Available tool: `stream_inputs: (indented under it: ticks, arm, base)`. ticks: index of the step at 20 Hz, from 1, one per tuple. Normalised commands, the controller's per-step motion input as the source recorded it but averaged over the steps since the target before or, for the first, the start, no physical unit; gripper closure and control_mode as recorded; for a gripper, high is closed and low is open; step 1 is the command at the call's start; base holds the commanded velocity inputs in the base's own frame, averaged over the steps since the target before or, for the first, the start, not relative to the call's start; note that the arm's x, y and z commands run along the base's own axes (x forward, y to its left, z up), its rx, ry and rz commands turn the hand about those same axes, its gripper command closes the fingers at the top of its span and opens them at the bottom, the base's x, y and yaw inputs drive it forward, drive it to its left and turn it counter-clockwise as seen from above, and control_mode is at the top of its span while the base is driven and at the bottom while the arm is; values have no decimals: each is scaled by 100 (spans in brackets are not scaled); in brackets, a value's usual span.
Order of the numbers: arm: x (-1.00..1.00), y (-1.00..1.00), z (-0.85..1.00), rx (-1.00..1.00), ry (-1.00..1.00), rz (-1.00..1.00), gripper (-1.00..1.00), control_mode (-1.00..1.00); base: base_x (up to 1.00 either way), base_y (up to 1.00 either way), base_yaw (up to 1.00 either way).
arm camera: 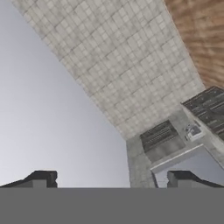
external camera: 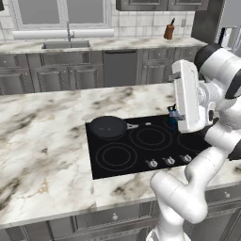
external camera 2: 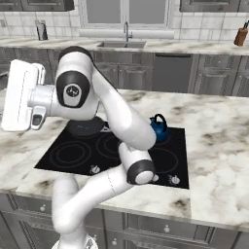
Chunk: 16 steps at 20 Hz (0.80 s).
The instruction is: Pick the pan from the cabinet and place it on the stove. Then turn on the stove burner for the pan.
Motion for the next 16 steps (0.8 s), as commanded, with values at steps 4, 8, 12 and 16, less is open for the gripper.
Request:
stream_inputs:
  ticks: [4, 8, 12, 16]
  arm:
    - [-13, 0, 16, -42, -42, -31, -100, -100]
    - [-3, 0, 8, -43, -39, -31, -100, -100]
    - [2, 0, 0, -45, -30, -28, -100, -100]
    - [18, 0, 0, -43, -13, -28, -100, -100]
  base:
    - [0, 0, 0]
    - [0, 0, 0]
    - [0, 0, 0]
    - [0, 0, 0]
